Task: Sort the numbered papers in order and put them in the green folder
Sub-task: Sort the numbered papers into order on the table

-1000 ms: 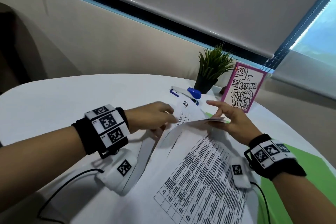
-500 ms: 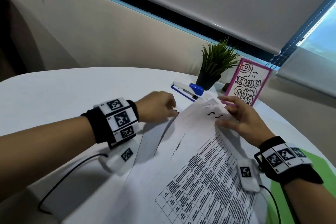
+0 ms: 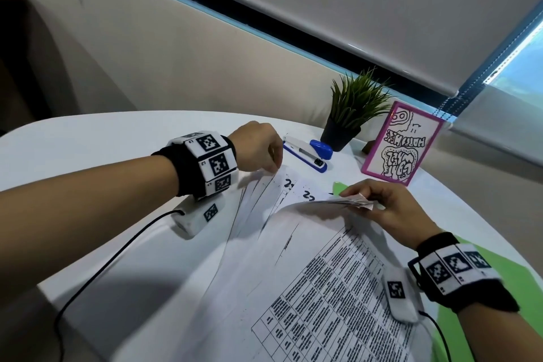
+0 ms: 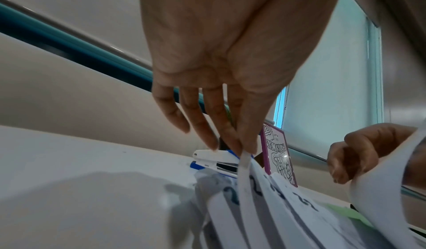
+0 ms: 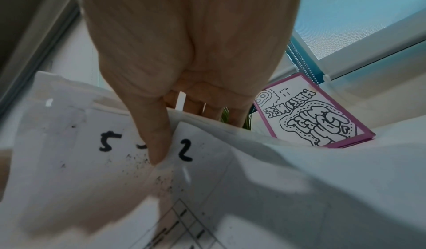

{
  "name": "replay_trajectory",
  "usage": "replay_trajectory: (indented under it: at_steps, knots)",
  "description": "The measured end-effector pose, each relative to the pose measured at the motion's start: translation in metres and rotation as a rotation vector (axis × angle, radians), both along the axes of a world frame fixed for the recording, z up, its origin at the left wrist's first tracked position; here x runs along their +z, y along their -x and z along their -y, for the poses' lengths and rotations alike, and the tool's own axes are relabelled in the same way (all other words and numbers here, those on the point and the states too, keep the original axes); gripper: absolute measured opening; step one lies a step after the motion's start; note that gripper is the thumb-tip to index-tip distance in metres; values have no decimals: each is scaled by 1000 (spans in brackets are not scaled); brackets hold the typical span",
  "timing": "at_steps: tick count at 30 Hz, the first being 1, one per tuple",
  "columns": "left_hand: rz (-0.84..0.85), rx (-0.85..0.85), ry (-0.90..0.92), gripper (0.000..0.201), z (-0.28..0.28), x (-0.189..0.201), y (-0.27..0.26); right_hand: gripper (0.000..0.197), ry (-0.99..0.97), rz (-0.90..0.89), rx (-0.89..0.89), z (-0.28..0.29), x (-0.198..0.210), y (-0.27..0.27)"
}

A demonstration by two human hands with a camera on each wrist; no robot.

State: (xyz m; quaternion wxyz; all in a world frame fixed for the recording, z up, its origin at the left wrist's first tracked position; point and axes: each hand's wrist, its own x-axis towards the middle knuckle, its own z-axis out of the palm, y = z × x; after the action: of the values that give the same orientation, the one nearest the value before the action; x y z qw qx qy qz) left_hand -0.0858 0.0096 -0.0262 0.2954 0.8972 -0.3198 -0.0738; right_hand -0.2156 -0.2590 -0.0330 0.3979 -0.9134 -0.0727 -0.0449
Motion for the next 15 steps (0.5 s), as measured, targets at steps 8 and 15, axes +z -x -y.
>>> replay_trajectory:
  at_steps: [8,15]
  knots:
    - [-522,-144,528,11,1,15,12,23,46,-65,4,4,-6,-8]
    - [-721,-349,594,13,5,29,23,21,-136,-72,2,3,-7,-7]
